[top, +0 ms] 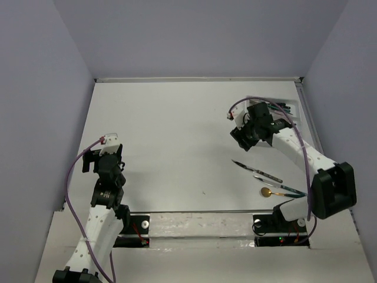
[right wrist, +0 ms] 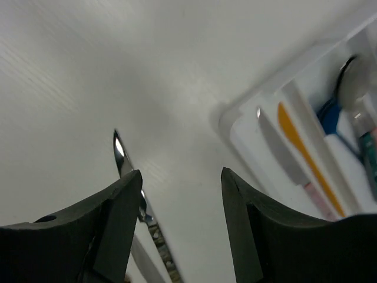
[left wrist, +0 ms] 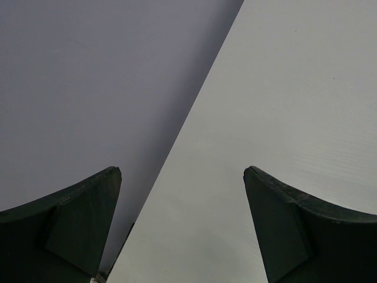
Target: Sort the eating utensils into containers
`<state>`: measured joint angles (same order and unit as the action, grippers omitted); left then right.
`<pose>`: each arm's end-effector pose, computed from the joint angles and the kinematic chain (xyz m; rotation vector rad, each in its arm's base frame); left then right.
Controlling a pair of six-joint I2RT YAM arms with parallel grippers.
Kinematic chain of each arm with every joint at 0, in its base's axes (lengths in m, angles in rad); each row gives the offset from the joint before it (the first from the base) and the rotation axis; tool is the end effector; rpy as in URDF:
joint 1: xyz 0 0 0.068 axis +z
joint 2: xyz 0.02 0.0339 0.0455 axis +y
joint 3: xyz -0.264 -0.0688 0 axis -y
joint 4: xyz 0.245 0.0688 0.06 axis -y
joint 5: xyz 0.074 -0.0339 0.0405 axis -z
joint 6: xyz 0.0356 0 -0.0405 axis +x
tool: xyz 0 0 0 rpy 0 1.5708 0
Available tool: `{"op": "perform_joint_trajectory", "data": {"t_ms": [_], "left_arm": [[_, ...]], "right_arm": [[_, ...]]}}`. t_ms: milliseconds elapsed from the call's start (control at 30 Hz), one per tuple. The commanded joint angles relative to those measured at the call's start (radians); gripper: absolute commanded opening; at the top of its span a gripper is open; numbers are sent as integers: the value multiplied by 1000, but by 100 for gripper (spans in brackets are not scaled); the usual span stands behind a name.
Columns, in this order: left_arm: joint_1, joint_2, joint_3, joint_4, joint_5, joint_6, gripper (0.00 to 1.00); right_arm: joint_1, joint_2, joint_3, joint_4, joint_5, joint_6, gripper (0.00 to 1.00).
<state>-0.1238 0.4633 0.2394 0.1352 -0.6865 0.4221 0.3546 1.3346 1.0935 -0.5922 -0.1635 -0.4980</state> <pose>0.1389 0.0055 0.2266 -0.0733 1.6987 0.7909 0.2642 0.1040 0.2892 -1.0582 2.1468 0.1293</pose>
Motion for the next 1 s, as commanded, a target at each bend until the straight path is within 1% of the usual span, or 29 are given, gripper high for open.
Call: {"op": "perform_joint_trajectory", "data": {"t_ms": [0, 100, 267, 500, 700, 833, 967], "left_arm": [[-5, 5, -9, 60, -30, 4, 99], [-5, 11, -9, 60, -31, 4, 99], [-5, 17, -8, 61, -27, 4, 99], [-10, 17, -8, 61, -28, 3, 99], [-14, 20, -8, 61, -30, 1, 99], [-17, 15, -9, 61, -33, 1, 99], [-19, 14, -9, 61, -36, 1, 99]], "right_arm": [[1, 139, -50, -224, 264, 47, 63], [1, 190, -73, -258, 295, 21, 63], [1, 179, -129, -245, 344, -5, 62], [1, 222, -161, -265, 309, -2, 62], [1, 215, -202, -251, 323, -11, 62], [1, 250, -210, -256, 305, -14, 61], [1, 307, -215, -222, 334, -19, 61]]}}
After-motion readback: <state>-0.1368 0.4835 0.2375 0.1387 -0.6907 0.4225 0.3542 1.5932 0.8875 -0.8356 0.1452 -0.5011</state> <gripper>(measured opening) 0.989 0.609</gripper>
